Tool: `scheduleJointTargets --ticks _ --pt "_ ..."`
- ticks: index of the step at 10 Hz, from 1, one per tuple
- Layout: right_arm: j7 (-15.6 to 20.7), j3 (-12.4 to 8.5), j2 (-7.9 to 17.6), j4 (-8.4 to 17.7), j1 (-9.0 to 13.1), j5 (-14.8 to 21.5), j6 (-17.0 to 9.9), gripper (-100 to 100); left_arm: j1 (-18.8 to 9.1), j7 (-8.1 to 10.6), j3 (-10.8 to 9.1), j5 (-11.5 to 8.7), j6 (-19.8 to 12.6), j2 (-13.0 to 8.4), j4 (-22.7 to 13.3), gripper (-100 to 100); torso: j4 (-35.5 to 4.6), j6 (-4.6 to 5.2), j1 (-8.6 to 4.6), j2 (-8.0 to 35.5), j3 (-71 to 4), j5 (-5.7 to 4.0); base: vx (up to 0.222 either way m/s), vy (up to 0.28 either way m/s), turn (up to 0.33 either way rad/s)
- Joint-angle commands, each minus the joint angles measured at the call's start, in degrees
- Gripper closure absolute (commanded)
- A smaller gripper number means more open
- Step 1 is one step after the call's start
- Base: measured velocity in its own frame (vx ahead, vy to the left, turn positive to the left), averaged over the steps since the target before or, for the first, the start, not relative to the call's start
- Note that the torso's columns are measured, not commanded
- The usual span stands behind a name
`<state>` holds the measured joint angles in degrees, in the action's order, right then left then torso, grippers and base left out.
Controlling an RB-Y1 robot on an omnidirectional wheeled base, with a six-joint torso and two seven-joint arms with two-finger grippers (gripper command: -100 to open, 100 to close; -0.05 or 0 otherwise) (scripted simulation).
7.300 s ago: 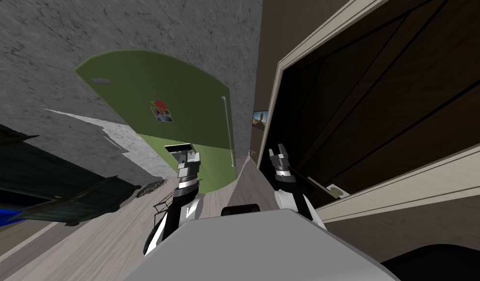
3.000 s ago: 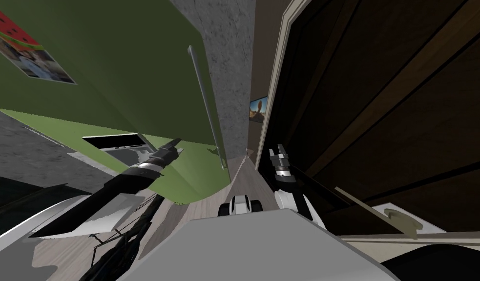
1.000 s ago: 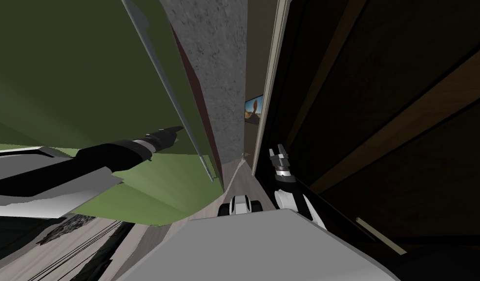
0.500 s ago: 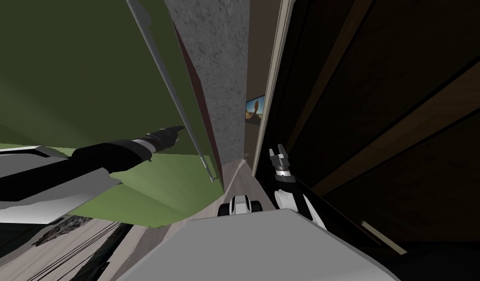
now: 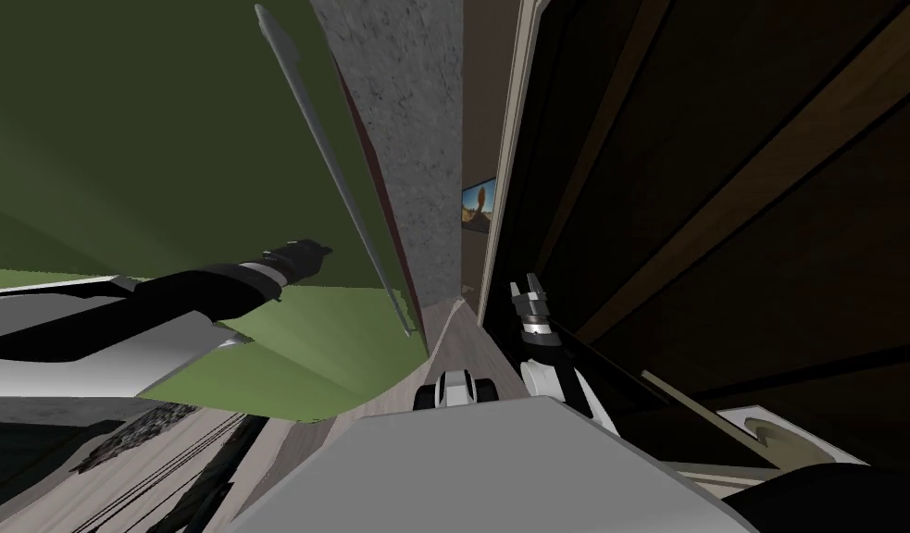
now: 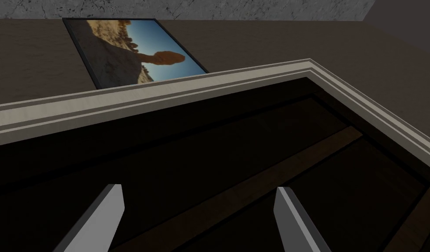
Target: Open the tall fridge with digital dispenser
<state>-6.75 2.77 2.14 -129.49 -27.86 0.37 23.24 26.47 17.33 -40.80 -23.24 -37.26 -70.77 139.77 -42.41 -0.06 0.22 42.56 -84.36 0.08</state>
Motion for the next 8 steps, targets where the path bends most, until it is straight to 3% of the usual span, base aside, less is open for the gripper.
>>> scheduleJointTargets --ticks 1,3,4,5,6,8 --pt "0.0 0.0 0.0 0.0 0.0 0.0 0.0 0 -4.5 -0.32 0.2 0.4 0.0 1.5 -4.6 100 0.2 0.06 -0.26 -0.5 -0.4 -0.09 -0.009 0.056 0.004" --pt "0.0 0.0 0.0 0.0 0.0 0.0 0.0 0 -7.1 -0.32 0.2 0.4 0.0 1.5 -7.0 100 0.3 0.09 -0.52 -0.8 -0.6 -0.19 0.017 -0.007 0.011" --pt "0.0 0.0 0.0 0.0 0.0 0.0 0.0 0 -8.8 -3.3 3.34 2.9 2.9 4.5 -9.0 100 0.1 0.23 -0.36 -0.8 -0.7 -0.34 -0.173 0.049 -0.237" --pt "0.0 0.0 0.0 0.0 0.0 0.0 0.0 0 -10.6 -4.46 3.94 4.0 2.9 6.3 -10.5 100 0.2 0.49 -0.01 -0.5 -0.5 -0.13 -0.293 0.121 -0.18" --pt "0.0 0.0 0.0 0.0 0.0 0.0 0.0 0 -12.5 -4.46 3.94 4.0 2.9 7.5 -12.0 100 0.1 0.19 0.19 -0.2 -0.2 0.02 -0.191 0.184 0.013" --pt "0.0 0.0 0.0 0.0 0.0 0.0 0.0 0 -16.3 -4.46 3.94 4.0 2.9 7.5 -14.9 100 0.2 0.07 -0.12 -0.7 -0.5 -0.03 -0.035 0.085 0.004"
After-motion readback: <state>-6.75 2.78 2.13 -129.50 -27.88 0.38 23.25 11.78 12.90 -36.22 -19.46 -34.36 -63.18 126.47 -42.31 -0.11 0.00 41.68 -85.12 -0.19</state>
